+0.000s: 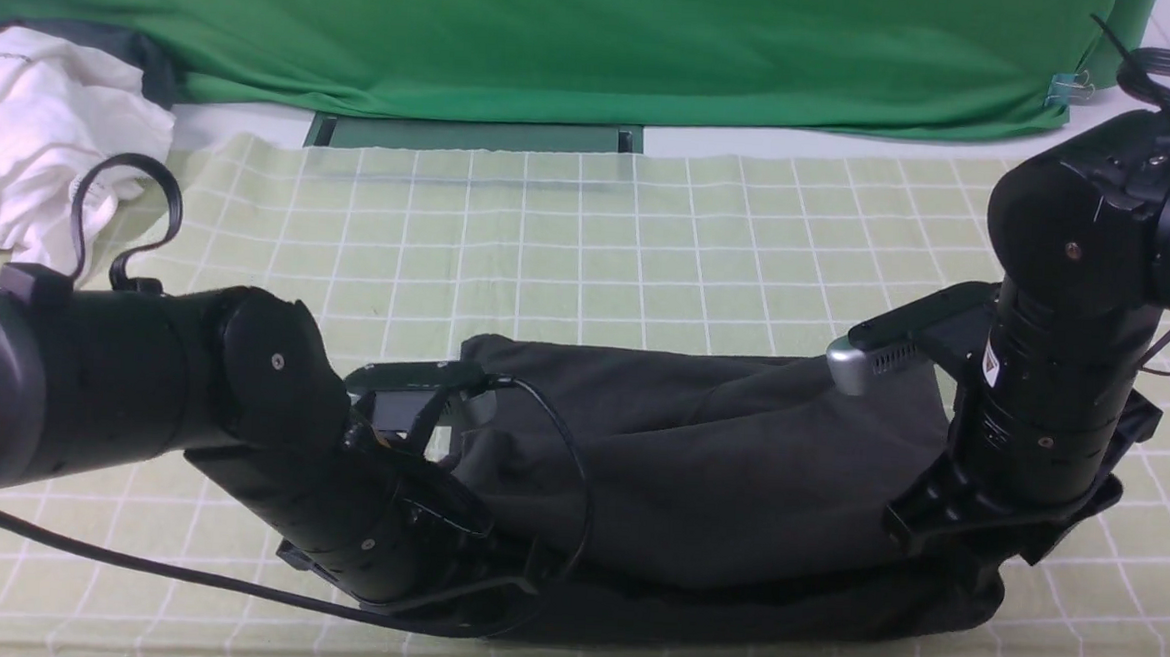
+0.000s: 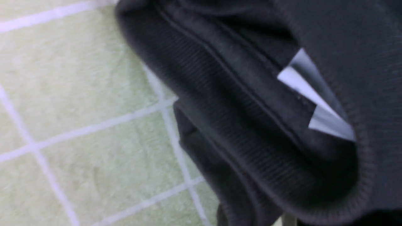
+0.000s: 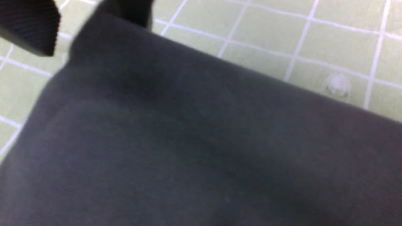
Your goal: Fold a long-sleeved shirt over a green coffee tablecloth.
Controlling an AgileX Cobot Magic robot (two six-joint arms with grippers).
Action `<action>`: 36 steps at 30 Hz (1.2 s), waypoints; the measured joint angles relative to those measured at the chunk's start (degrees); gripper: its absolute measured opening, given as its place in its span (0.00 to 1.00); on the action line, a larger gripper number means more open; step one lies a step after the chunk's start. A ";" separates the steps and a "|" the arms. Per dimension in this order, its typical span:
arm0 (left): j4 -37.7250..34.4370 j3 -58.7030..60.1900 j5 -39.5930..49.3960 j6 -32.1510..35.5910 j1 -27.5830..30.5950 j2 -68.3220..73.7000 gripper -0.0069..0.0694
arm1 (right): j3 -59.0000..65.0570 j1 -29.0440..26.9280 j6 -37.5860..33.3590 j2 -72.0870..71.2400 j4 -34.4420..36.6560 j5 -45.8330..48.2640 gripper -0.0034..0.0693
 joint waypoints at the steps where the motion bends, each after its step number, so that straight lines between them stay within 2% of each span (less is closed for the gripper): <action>1: 1.05 -0.58 0.96 -0.77 0.00 -0.47 0.22 | 0.00 0.00 0.00 -0.26 0.00 0.26 0.57; 3: 3.67 -2.75 4.62 -2.32 0.00 -1.81 0.29 | 0.00 0.00 0.00 -1.89 0.00 0.76 0.62; 8: 9.00 -9.00 13.27 -5.85 0.00 -5.75 0.50 | 0.00 0.00 0.00 -7.89 0.00 0.87 0.64; 11: 9.82 -10.70 15.84 -6.54 0.00 -7.40 0.59 | 0.00 0.00 0.00 -13.08 0.00 0.94 0.64; 13: 9.95 -11.23 15.46 -6.54 0.00 -8.23 0.65 | 0.00 0.00 0.00 -15.51 0.00 0.05 0.57; 14: 9.84 -11.38 14.69 -6.54 0.00 -8.44 0.66 | 0.00 0.00 0.00 -16.16 0.00 -0.78 0.49; 15: 9.76 -11.36 14.56 -6.54 0.00 -8.49 0.67 | 0.00 0.00 0.00 -16.21 0.00 -0.96 0.47; 16: 9.18 -11.39 13.44 -6.54 0.00 -8.51 0.67 | 0.61 0.00 0.00 -16.08 0.00 -3.49 0.28; 17: 8.88 -11.39 12.86 -6.54 0.00 -8.51 0.67 | 1.58 0.00 0.00 -15.52 0.00 -5.62 0.19; 18: 8.69 -11.39 12.33 -6.54 0.00 -8.51 0.67 | 2.41 0.00 0.00 -14.93 0.48 -7.15 0.13; 20: 8.64 -11.39 11.26 -6.54 0.00 -8.51 0.64 | 4.96 0.00 0.00 -12.47 1.08 -10.50 0.07; 30: 8.57 -11.39 7.72 -6.54 0.00 -8.51 0.49 | 12.64 0.00 0.00 -1.95 1.33 -20.15 0.04; 36: 8.63 -11.77 7.47 -6.54 0.00 -8.51 0.43 | 9.89 0.00 -1.38 -5.19 1.08 -14.77 0.04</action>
